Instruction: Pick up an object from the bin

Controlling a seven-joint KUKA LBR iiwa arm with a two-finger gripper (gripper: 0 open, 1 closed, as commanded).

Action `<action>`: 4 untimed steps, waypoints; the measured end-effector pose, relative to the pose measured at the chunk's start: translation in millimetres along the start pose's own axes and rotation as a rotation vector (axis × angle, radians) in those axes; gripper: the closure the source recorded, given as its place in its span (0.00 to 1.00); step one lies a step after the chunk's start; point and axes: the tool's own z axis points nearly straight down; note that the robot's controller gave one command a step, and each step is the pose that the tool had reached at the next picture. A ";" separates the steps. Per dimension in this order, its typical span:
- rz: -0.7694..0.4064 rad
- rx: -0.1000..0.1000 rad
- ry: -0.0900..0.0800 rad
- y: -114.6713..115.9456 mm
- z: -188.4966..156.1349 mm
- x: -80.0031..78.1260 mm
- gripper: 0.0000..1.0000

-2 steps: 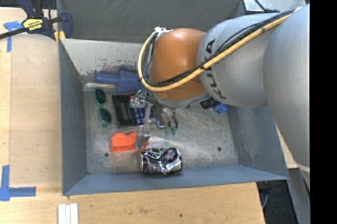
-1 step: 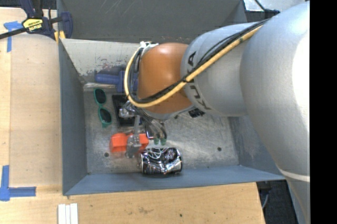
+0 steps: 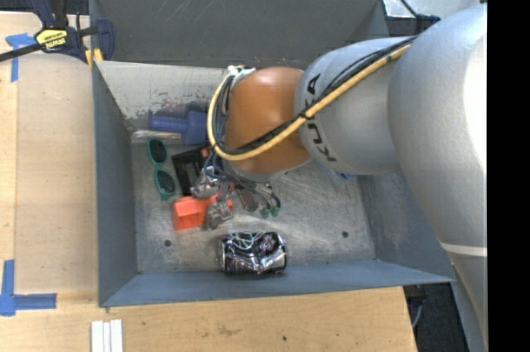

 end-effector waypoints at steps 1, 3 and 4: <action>0.001 0.000 0.000 0.0 0.0 0.0 1.00; 0.108 0.005 -0.004 11.3 1.4 -3.5 1.00; 0.157 0.002 0.018 8.3 0.0 -34.2 1.00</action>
Offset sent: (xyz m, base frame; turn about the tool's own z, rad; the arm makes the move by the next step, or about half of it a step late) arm 0.0063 0.0333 -0.0146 0.1085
